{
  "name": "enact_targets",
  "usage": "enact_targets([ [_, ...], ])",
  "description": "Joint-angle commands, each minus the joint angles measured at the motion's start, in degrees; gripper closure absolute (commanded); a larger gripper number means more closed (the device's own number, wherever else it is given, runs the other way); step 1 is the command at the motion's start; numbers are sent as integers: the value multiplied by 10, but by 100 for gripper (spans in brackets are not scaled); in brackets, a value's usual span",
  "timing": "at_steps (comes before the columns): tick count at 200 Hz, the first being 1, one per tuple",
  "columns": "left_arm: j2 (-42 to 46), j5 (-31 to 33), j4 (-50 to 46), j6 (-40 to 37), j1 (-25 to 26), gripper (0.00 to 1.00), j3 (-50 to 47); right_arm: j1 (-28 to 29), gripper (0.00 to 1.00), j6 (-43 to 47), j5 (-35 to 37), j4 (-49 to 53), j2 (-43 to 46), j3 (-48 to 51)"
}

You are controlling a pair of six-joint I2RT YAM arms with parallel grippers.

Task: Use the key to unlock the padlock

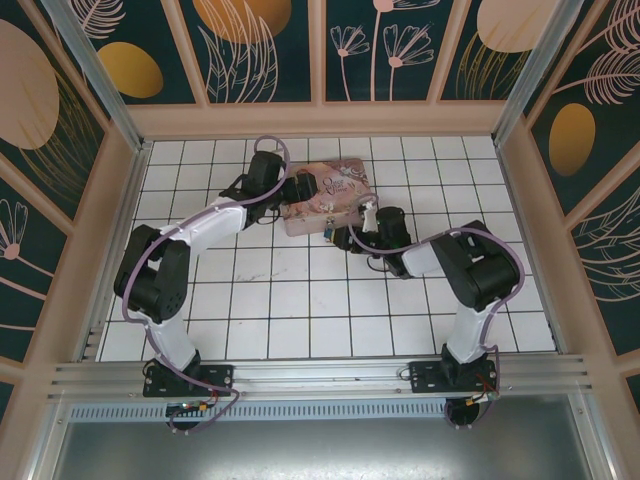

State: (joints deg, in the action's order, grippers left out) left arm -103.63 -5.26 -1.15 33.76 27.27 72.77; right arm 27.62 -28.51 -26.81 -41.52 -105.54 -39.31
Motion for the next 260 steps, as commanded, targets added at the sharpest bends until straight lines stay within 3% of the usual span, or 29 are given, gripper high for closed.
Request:
enact_targets([
  [1, -15, 25, -34, -35, -5, 14, 26, 14, 55, 45, 19, 39, -21, -37],
  [87, -28, -3, -32, -27, -13, 13, 35, 33, 60, 63, 25, 46, -67, -65],
  [112, -31, 3, -38, -36, -13, 13, 35, 33, 75, 51, 25, 27, -68, -49],
  [141, -31, 13, -43, -52, -13, 14, 29, 29, 100, 29, 24, 4, -64, -34],
  [260, -50, 129, -98, -137, 11, 18, -3, 15, 100, -165, -21, -150, -68, 40],
])
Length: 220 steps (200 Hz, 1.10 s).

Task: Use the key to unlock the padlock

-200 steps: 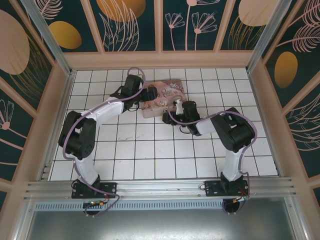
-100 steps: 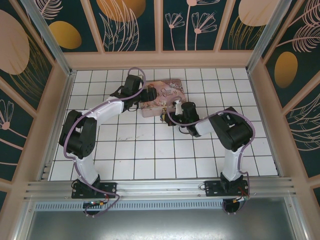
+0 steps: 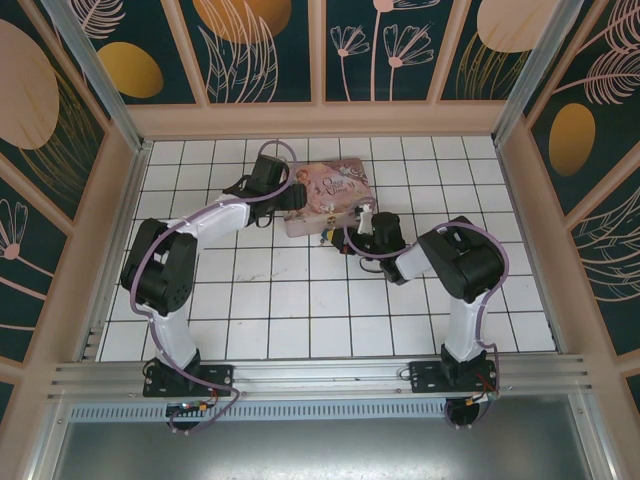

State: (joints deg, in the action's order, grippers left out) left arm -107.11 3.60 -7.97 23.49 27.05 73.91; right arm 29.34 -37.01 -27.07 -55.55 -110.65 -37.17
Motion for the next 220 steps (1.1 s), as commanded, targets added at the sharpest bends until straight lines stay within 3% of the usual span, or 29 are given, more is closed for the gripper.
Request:
enact_targets([
  [1, -16, 41, -30, -35, 14, 18, -15, -3, 100, -82, -18, -10, -17, 19],
  [105, -55, 74, -51, -51, 24, 22, -38, -30, 100, -99, 18, 43, 2, 17],
  [220, -96, 55, -56, -52, 30, 29, -38, -98, 100, -247, -15, -111, -30, 17],
])
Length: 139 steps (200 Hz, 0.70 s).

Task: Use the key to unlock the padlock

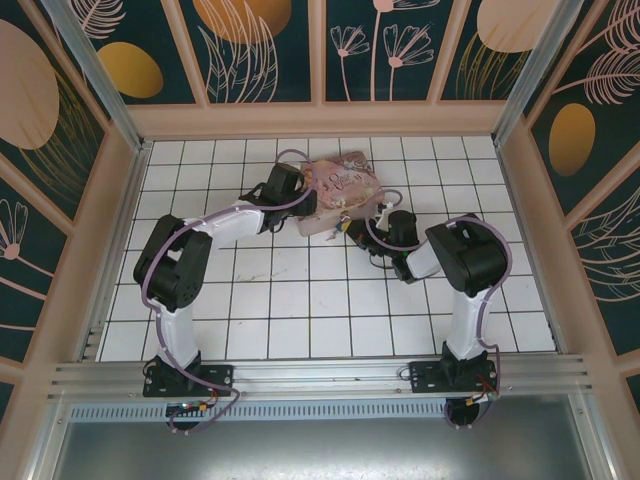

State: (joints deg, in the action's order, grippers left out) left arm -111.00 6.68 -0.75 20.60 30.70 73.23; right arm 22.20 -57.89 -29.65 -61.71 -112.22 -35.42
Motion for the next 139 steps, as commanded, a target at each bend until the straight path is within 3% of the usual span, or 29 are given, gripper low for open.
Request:
enact_targets([
  [1, -57, 24, -128, -23, -6, 29, -31, -27, 100, -37, 11, -48, -15, -1],
  [71, -77, 14, -132, -26, -6, 32, -25, -45, 100, 66, 38, 178, 9, -70],
  [109, -88, 11, -134, -27, -6, 34, -21, -70, 100, 42, 12, 125, 9, -72],
  [139, -98, 4, -138, -27, -6, 35, -14, -133, 100, -50, -17, -14, -8, -54],
])
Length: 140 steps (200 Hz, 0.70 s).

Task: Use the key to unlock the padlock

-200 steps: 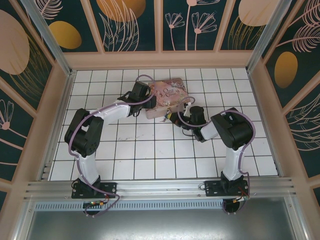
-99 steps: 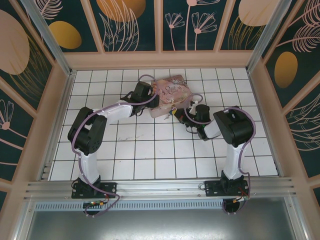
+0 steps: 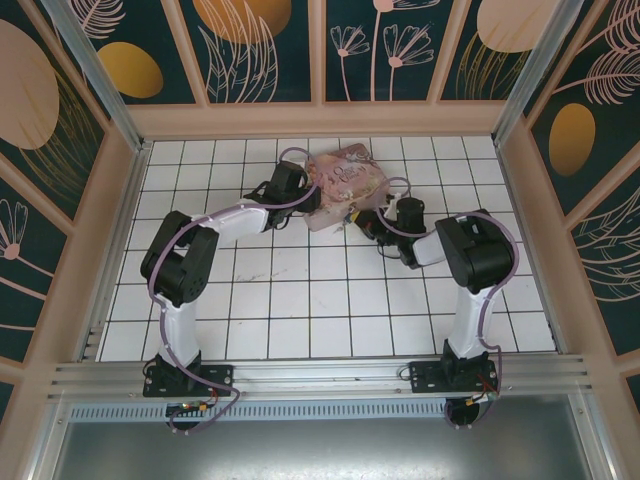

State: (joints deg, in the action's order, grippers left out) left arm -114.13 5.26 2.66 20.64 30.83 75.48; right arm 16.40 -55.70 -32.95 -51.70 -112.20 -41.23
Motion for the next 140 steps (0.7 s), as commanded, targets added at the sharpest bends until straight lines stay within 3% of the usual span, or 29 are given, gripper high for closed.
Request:
enact_targets([
  [1, -68, 19, -173, -27, -7, 35, -36, -76, 100, -75, 12, -120, -11, 4],
  [12, -71, 17, -174, -27, -6, 35, -32, -85, 100, -99, -19, -142, -29, -13],
  [42, -76, 14, -176, -25, -4, 35, -22, -71, 100, -28, -25, -26, -20, -49],
  [74, -78, 12, -179, -26, -4, 35, -16, -78, 100, -2, -8, 7, -3, -16],
  [89, -80, 15, -181, -27, -4, 35, -15, -96, 100, -30, 3, -41, 9, 27],
  [107, -84, 14, -183, -28, -4, 35, -13, -117, 100, -71, -151, -123, -42, -18],
  [140, -90, 13, -186, -29, -4, 36, -10, -106, 100, 105, -75, 194, 8, -106],
])
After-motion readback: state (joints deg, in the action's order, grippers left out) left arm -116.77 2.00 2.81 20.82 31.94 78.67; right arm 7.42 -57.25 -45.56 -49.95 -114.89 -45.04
